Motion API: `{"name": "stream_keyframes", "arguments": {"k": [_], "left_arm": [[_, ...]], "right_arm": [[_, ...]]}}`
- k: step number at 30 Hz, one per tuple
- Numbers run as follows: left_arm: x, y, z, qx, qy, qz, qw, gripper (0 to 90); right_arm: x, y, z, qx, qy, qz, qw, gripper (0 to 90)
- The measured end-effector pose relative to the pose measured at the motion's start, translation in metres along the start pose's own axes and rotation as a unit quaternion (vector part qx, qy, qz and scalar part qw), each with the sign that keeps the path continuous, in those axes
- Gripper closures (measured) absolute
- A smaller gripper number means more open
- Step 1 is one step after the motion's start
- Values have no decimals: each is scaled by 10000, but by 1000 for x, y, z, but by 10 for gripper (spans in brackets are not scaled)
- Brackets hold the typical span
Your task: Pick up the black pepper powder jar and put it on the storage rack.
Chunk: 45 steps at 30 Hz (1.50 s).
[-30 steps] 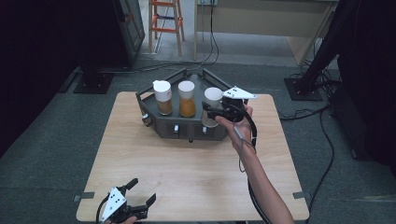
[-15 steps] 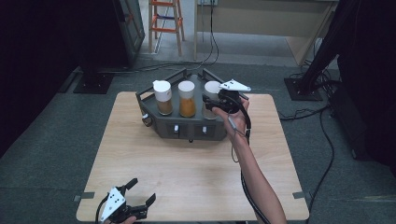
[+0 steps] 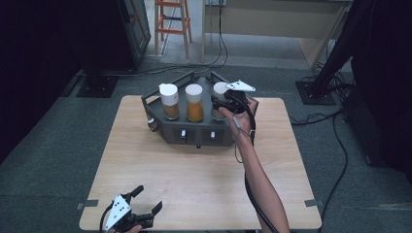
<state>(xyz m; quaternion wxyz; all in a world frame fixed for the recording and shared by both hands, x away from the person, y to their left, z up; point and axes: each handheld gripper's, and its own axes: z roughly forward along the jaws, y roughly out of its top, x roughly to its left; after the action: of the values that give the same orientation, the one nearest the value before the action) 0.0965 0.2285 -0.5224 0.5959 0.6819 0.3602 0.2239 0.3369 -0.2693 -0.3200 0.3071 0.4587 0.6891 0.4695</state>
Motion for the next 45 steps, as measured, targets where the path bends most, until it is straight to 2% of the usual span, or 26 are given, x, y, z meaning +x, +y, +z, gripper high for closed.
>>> {"name": "stream_keyframes", "arguments": {"k": [11,24,26,29,31,35,37,41,45], "left_arm": [[0,0,-1,-24,3,-11,10000,73],[0,0,-1,-19,-5,8,10000,73],[0,0,-1,-22,-6,11,10000,73],[0,0,-1,-26,-3,15,10000,73],[0,0,-1,-31,-4,16,10000,73],[0,1,-1,-15,-13,39,10000,73],[0,1,-1,-20,-9,32,10000,73],[0,1,-1,-29,-4,28,10000,73],[0,1,-1,-29,-8,21,10000,73]], "right_arm": [[6,-5,16,72,-85,-63,9999,346],[4,-11,21,3,-94,32,10000,340],[4,-11,20,-22,-104,77,9999,315],[7,-8,17,36,-113,128,9998,227],[9,-7,13,-19,-115,177,9998,169],[12,-4,6,-40,-134,249,9996,97],[13,-3,4,-15,-160,363,9992,28],[11,-7,-2,-95,-122,453,9989,28],[11,-11,-7,-128,-110,416,9990,24]]}}
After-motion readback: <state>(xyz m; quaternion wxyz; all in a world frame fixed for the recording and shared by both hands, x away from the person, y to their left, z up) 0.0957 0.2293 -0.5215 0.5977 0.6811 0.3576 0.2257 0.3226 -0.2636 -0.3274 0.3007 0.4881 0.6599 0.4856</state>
